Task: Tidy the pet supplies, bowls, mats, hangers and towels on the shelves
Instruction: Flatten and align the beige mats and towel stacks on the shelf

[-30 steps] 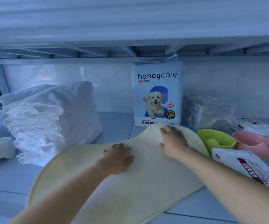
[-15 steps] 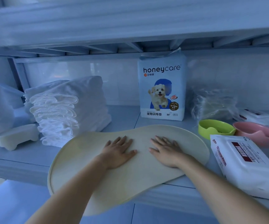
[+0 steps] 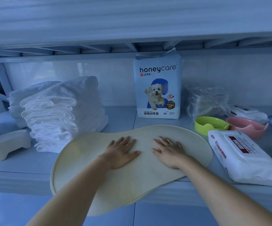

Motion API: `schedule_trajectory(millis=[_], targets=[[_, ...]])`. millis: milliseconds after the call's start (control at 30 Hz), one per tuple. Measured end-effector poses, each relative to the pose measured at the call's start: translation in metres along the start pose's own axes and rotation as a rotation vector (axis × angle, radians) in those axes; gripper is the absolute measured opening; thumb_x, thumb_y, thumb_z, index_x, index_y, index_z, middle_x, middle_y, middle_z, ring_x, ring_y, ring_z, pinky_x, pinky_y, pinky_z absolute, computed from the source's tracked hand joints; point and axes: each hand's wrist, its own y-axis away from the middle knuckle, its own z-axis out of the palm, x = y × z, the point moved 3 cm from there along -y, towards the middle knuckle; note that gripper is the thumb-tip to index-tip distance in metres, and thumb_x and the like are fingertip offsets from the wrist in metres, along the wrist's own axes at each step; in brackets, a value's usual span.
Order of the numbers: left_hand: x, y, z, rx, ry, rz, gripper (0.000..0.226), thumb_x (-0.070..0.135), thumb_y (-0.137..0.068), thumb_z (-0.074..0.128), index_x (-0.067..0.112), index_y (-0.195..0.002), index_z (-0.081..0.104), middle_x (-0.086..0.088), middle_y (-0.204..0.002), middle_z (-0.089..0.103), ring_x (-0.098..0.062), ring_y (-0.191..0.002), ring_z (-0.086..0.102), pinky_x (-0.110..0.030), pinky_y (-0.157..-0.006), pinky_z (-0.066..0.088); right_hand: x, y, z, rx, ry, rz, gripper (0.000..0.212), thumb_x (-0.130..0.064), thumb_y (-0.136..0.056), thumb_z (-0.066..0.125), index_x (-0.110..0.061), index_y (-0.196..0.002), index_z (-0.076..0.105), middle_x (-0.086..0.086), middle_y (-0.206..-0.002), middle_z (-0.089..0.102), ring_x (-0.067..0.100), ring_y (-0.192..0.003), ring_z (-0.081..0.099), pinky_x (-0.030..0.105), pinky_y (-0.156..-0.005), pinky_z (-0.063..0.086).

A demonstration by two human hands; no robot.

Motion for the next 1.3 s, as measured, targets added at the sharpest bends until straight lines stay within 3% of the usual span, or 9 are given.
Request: schedule_trajectory(millis=[600,767,900,1033,1300], targets=[[-0.014,-0.009,0.006,0.01,0.007,0.197,0.07,0.071,-0.087,0.012,0.037,-0.148,0.001,0.007,-0.158,-0.004,-0.014,-0.145,-0.003,-0.04,-0.116,-0.001,-0.022,0.032,0.005,0.038,-0.029,0.226,0.062,-0.06,-0.093,0.017,-0.035,-0.148,0.003,-0.007,-0.158,-0.006,0.014,-0.145,-0.002,0.045,-0.115,0.001],[-0.017,-0.01,0.006,0.122,0.147,0.206,0.066,0.069,-0.087,0.027,0.037,-0.145,0.023,0.008,-0.156,0.016,-0.012,-0.143,0.012,-0.036,-0.116,0.007,-0.027,0.038,0.006,0.054,-0.055,0.259,0.06,-0.058,-0.094,0.018,-0.034,-0.148,0.005,-0.008,-0.158,-0.005,0.015,-0.145,-0.001,0.045,-0.115,0.002],[-0.022,-0.012,0.002,0.265,0.264,0.248,0.052,0.058,-0.087,0.044,0.033,-0.133,0.046,0.008,-0.144,0.039,-0.012,-0.134,0.033,-0.03,-0.113,0.022,-0.028,0.04,0.0,0.15,-0.095,0.232,0.059,-0.055,-0.093,0.03,-0.029,-0.146,0.024,-0.008,-0.157,0.012,0.014,-0.143,0.01,0.043,-0.114,0.012],[-0.027,-0.019,-0.004,0.309,0.254,0.246,0.041,0.052,-0.088,0.047,0.032,-0.124,0.052,0.009,-0.133,0.048,-0.015,-0.125,0.043,-0.032,-0.105,0.033,-0.025,0.027,-0.013,0.263,-0.173,0.141,0.048,-0.044,-0.091,0.048,-0.02,-0.133,0.047,-0.004,-0.144,0.039,0.015,-0.133,0.034,0.032,-0.108,0.03],[-0.045,-0.042,-0.019,0.343,0.063,0.152,0.042,0.042,-0.093,0.04,0.025,-0.131,0.046,0.002,-0.135,0.043,-0.02,-0.124,0.041,-0.033,-0.099,0.037,-0.021,-0.04,-0.032,0.232,-0.186,-0.044,0.042,-0.031,-0.091,0.052,-0.019,-0.131,0.049,0.001,-0.141,0.044,0.017,-0.129,0.039,0.028,-0.107,0.031]])
